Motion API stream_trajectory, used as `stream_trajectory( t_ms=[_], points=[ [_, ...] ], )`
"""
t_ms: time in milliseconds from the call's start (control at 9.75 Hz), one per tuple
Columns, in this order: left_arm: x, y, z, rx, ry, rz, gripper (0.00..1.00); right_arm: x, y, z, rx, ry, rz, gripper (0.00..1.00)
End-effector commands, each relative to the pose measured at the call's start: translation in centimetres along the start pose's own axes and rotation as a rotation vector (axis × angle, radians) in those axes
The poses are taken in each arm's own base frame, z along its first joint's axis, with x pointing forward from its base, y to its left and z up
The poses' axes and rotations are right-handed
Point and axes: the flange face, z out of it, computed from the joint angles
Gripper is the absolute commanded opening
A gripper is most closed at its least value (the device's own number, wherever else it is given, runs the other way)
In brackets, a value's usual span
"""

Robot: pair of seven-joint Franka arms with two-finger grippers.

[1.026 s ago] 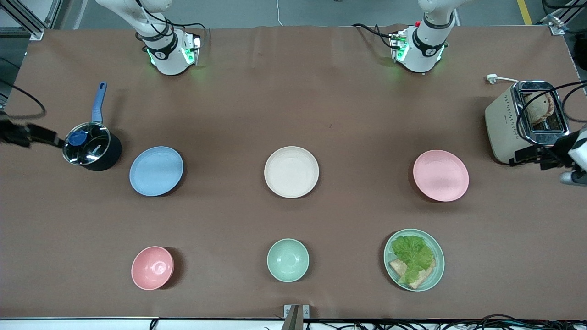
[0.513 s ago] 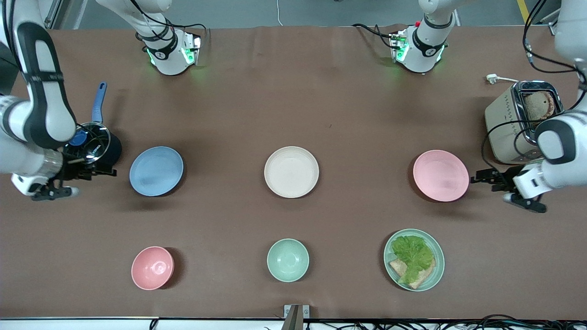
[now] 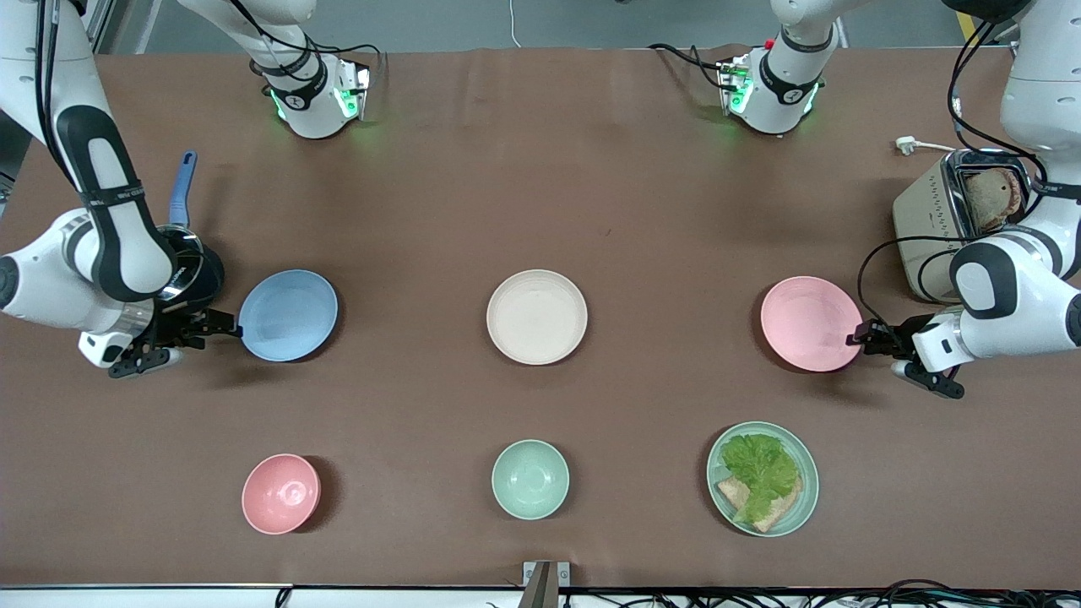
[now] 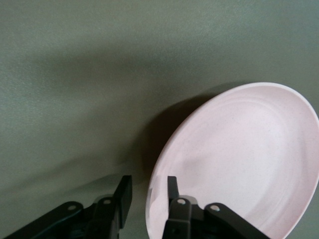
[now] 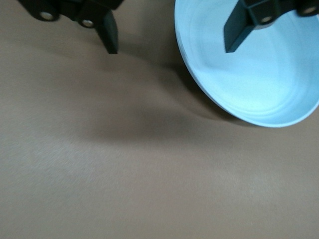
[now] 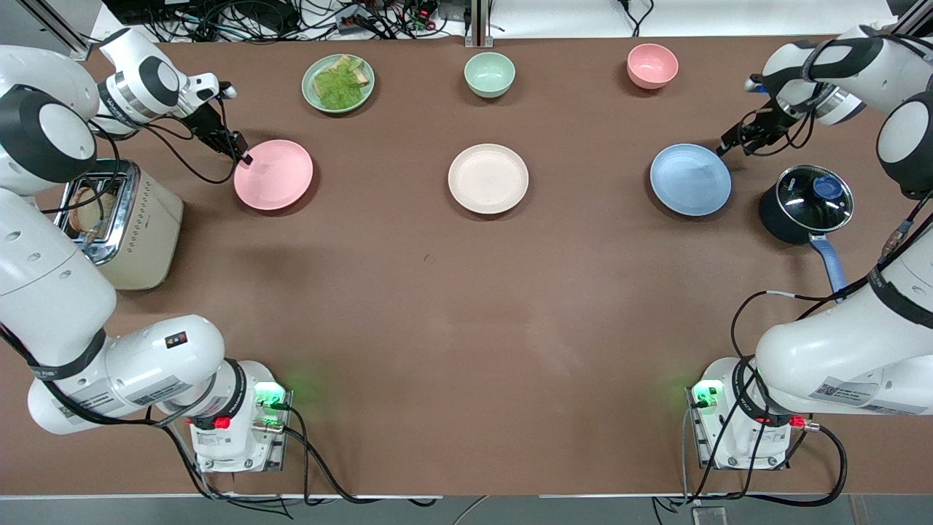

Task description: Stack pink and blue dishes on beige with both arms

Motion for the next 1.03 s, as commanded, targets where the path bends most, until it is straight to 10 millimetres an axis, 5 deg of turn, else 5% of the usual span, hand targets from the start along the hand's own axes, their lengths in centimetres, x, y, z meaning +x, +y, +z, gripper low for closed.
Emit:
stream_trajectory(
  t_ms=[0, 205, 410, 615, 821, 923],
  points=[
    [-0.2, -0.5, 1.8, -0.010, -0.005, 0.006, 0.06, -1.0, 0.0, 1.6, 0.042, 0.016, -0.006, 0.81],
    [0.4, 0.6, 1.3, -0.024, 0.004, 0.000, 0.00, -1.2, 0.0, 2.3, 0.062, 0.016, 0.003, 0.69],
    [4.0, 8.0, -1.3, -0.083, 0.028, -0.041, 0.00, -1.4, 0.2, 3.2, 0.068, 0.005, 0.007, 0.60],
    [8.0, 20.9, -4.6, -0.111, 0.047, -0.152, 0.00, -1.6, 0.2, 3.3, 0.075, -0.004, 0.010, 0.40],
    [10.2, 32.5, -2.7, -0.126, 0.022, -0.217, 0.00, -1.6, 0.3, 3.2, 0.096, -0.002, 0.036, 0.04],
    [10.6, 38.2, -0.7, -0.118, 0.038, -0.230, 0.00, -1.5, 0.1, 3.2, 0.121, 0.005, 0.054, 0.01]
  ],
)
